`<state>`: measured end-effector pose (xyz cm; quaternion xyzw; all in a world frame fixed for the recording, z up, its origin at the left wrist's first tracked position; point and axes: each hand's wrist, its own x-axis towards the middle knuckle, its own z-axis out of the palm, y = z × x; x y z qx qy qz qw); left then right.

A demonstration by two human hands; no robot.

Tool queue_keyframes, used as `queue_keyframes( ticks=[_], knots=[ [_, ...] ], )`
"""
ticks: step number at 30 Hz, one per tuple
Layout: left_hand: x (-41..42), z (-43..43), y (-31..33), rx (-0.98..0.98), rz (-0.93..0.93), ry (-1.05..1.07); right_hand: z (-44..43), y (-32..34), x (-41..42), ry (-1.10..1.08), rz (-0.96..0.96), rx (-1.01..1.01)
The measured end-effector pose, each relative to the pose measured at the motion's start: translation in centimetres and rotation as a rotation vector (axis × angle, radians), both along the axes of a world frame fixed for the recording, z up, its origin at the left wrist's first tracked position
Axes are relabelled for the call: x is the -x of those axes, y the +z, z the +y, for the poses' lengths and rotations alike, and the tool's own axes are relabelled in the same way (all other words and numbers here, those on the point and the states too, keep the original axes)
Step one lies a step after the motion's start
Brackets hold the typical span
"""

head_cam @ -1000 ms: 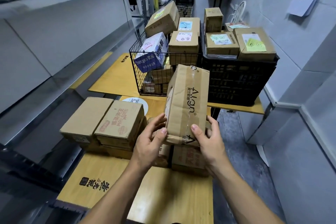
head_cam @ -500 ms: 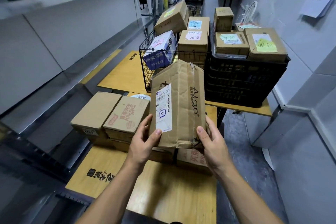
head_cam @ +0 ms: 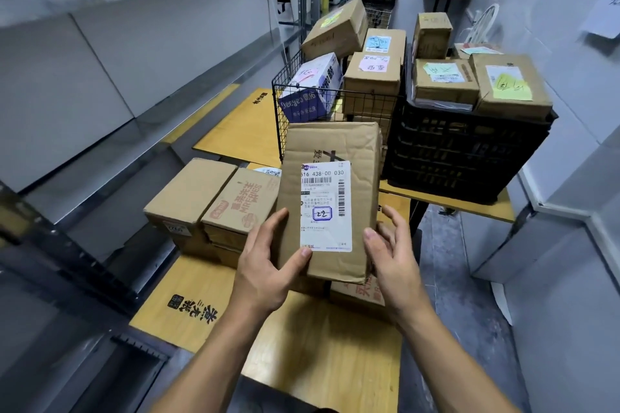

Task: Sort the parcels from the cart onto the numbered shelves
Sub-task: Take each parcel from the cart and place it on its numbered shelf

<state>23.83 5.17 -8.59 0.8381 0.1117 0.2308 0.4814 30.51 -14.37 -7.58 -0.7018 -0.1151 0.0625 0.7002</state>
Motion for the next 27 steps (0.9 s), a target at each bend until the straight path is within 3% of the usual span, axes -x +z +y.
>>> queue_keyframes(
  ticks=[4,18,27],
  knots=[
    [0.7,0.0,0.2,-0.078,-0.015,0.048,0.9,0.2,0.2,-0.001,-0.061,0.104],
    [4.0,1.5,1.4,-0.23,-0.04,0.154,4.5,1.3,1.8,0.029,-0.107,0.19],
    [11.3,4.6,2.3,-0.219,0.0,0.348,10.3,1.9,6.0,0.163,-0.153,0.192]
  ],
)
